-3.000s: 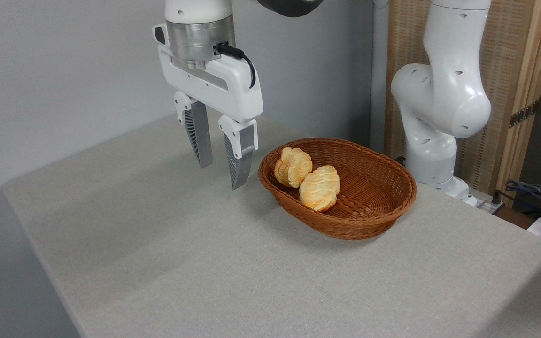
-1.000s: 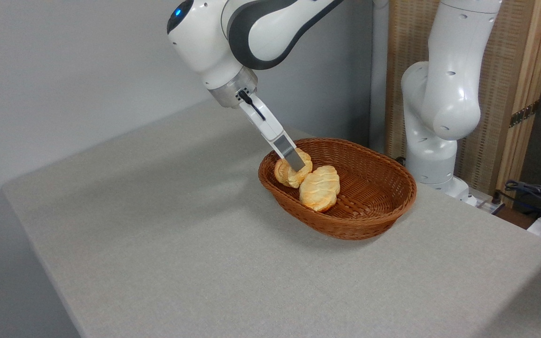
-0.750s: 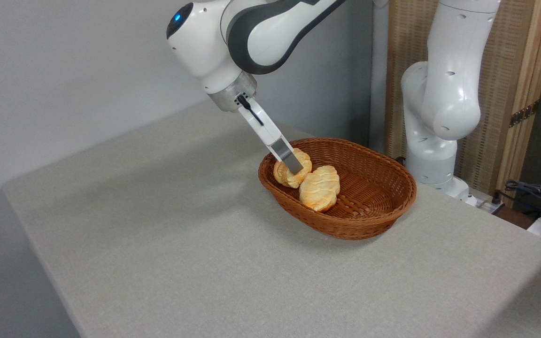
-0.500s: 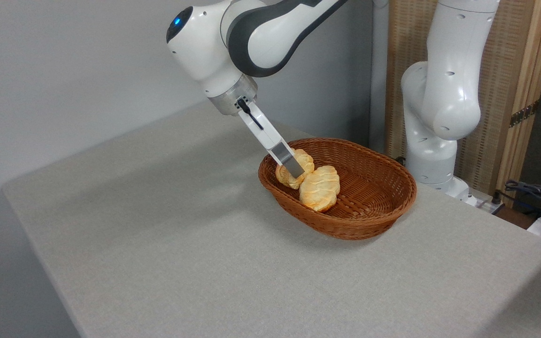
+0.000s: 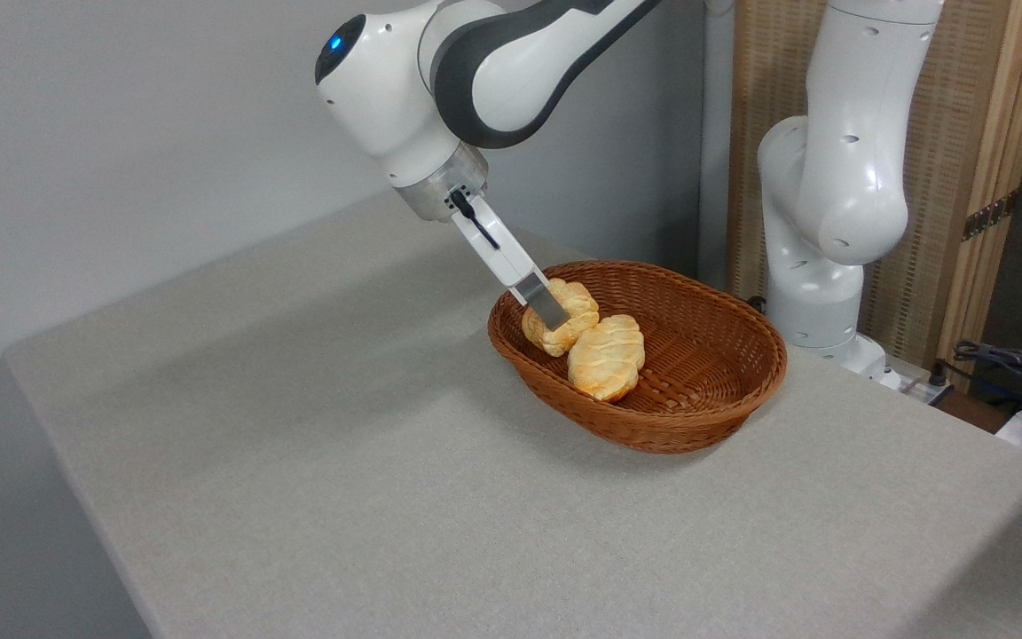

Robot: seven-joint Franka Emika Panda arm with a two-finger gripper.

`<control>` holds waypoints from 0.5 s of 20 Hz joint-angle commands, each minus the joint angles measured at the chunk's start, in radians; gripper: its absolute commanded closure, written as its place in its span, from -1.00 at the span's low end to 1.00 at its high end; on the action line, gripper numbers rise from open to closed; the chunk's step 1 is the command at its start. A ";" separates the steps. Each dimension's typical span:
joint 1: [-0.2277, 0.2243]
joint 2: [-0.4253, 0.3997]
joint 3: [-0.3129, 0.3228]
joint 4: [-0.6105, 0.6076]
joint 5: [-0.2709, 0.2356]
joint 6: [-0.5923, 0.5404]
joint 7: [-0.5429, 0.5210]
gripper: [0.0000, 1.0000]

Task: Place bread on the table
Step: 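Lift the gripped bread roll out of the basket and carry it beside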

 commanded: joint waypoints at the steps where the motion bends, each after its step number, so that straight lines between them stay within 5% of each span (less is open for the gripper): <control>1: -0.004 -0.016 0.012 0.033 0.014 -0.024 0.019 0.79; 6: -0.006 -0.022 0.036 0.148 0.011 -0.099 0.031 0.75; 10: -0.001 -0.008 0.058 0.231 0.008 0.001 0.033 0.57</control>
